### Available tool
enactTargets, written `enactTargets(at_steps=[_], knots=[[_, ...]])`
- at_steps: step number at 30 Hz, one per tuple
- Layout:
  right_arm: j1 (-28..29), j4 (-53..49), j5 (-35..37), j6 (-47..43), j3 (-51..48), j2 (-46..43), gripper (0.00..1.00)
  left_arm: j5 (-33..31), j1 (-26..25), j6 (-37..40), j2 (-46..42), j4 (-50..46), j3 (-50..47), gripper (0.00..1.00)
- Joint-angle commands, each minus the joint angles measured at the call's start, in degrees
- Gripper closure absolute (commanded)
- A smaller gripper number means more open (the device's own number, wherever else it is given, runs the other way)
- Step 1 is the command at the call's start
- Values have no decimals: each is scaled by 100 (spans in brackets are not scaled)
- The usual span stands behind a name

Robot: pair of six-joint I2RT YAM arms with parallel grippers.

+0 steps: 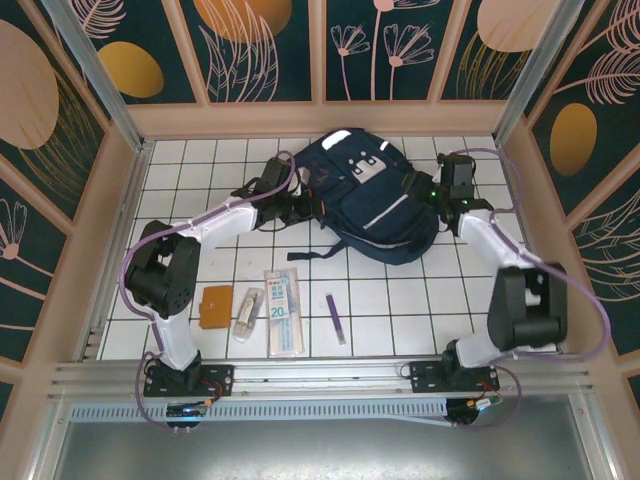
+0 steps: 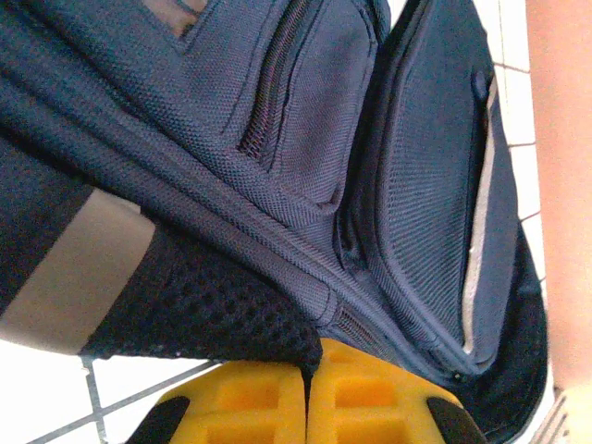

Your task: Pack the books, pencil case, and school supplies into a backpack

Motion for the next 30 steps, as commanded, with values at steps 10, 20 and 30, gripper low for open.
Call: enactTargets(at_steps=[10,20,30], knots=[[2775,-1088,-1829,-277,102,298,54,1017,-87,-2167,54,314,518,100],[3068,-716,1927,343,613,978,58,1297,-218,-3005,-244,867,119,100],[3168,-156,2140,196,780,981,50,1231,-472,-3413,-351,1278,-230,100]])
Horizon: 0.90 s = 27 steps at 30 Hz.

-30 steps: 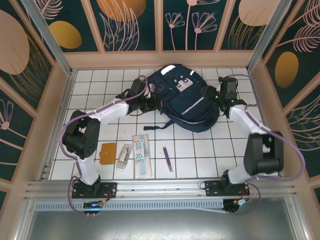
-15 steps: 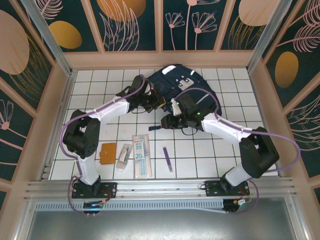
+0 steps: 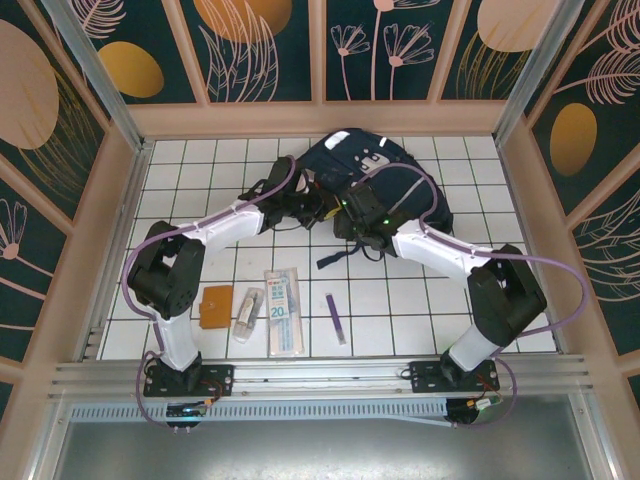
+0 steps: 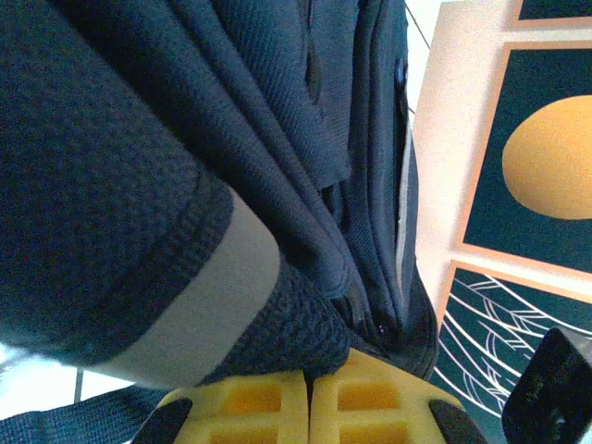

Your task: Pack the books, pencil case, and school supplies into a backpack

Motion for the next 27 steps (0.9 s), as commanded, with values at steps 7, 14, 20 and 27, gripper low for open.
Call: enactTargets(at_steps=[7,14,20,27], knots=[[97,421,560,1123,517,57,46,520,-210,-673,-439,319,-78,100],[97,-292,1086,2026,844,272,58,483,-212,-712,-496,278,-164,100],[54,-712,1145,2251,888,-31,77,392,-212,-710,-348,256,-176,100],[-325,-1003,502,1800,761,-273,100,314,-212,-432,-126,-103,98,100]])
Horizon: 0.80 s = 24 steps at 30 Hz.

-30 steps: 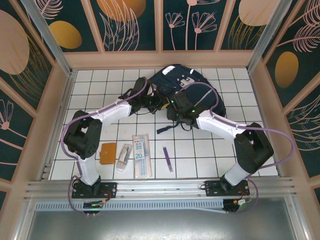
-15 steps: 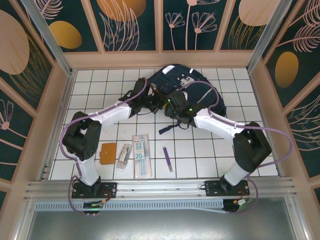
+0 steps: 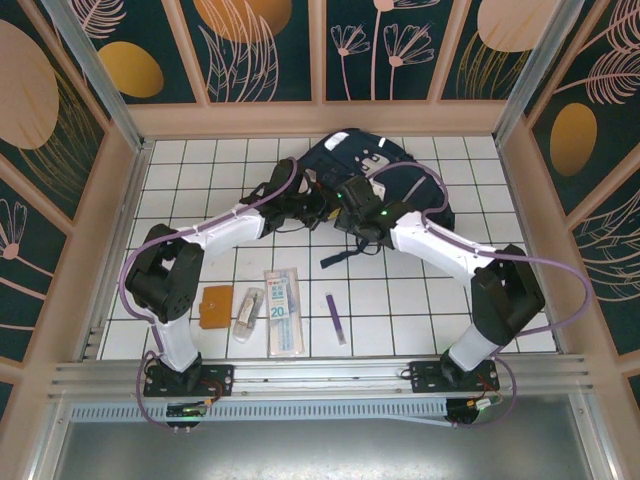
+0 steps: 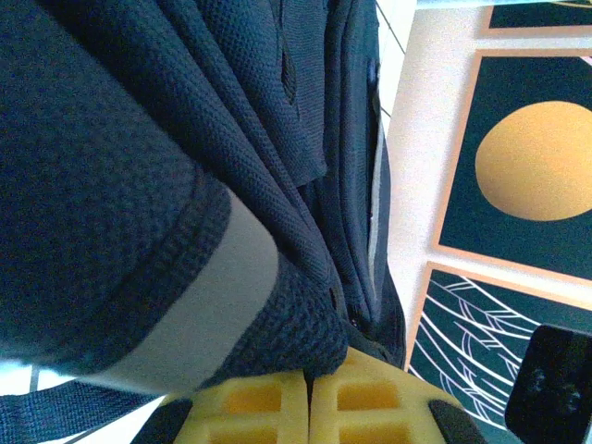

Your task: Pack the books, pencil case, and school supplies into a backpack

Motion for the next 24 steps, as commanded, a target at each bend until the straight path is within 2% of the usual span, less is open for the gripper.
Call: enactTargets(at_steps=[1,3,10,11,14,18,20,24], knots=[[-384,-138,70,-153,127,-282,100,431,-79,-89,20,-469,235,100],[-458,-331,-181,-281,193,-275,100,357,-82,0,58,-562,266,100],[-729,-1039,-290,-665,-4,-489,100,18,-77,248,114,-764,279,100],[-770,-993,-498,-839,-44,-553,98,10,-79,256,121,-761,288,100],[-618,-695,-996,-1242,-34,-737,82,111,-77,241,155,-759,344,100],[-374,-214,-1408,-1090,86,-663,73,195,-74,156,123,-720,328,100],[-263,-22,-1276,-977,95,-506,69,228,-74,102,100,-674,325,100],[-35,7,-431,-817,223,-217,61,369,-82,-39,97,-532,327,100]])
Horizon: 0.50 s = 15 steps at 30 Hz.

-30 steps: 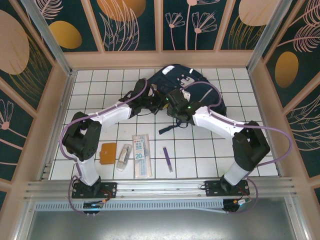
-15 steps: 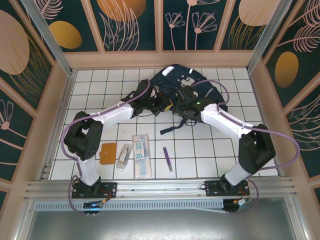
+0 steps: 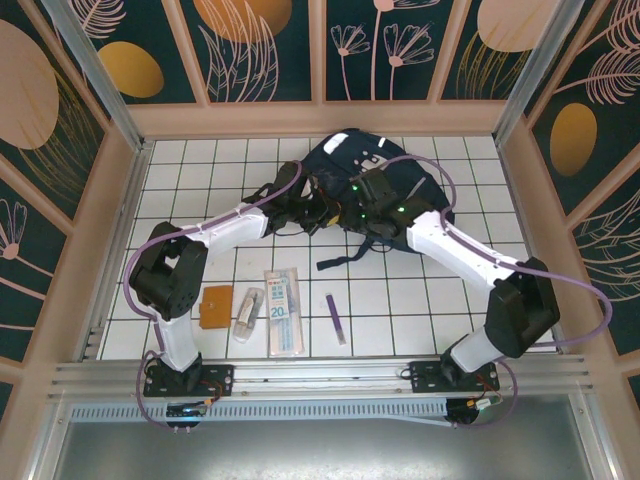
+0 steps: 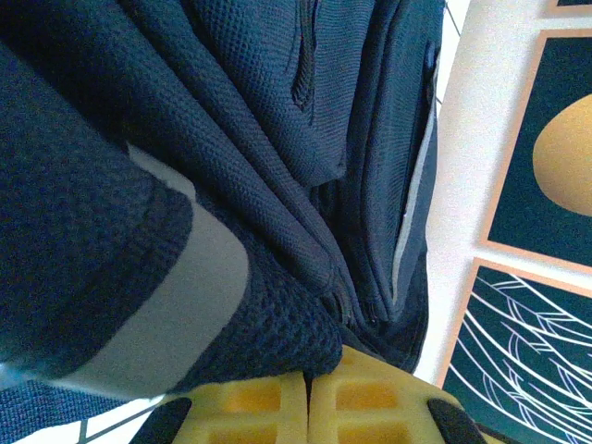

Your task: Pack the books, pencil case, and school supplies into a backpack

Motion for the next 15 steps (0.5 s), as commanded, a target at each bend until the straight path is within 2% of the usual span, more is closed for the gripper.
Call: enactTargets(at_steps=[1,6,9,11,15], knots=[[156,166,684,170,229,249,60,457,-33,-359,-45,51,214,100],[366,-345,1770,394,476,545,55,588,-39,-458,-63,106,216,100],[290,-522,1986,367,452,640,52,617,-36,-398,-77,107,235,100],[190,-256,1465,-294,298,610,51,457,-36,-183,-62,-75,276,100],[151,417,-125,-3027,-141,258,51,409,-37,9,80,-225,248,100]])
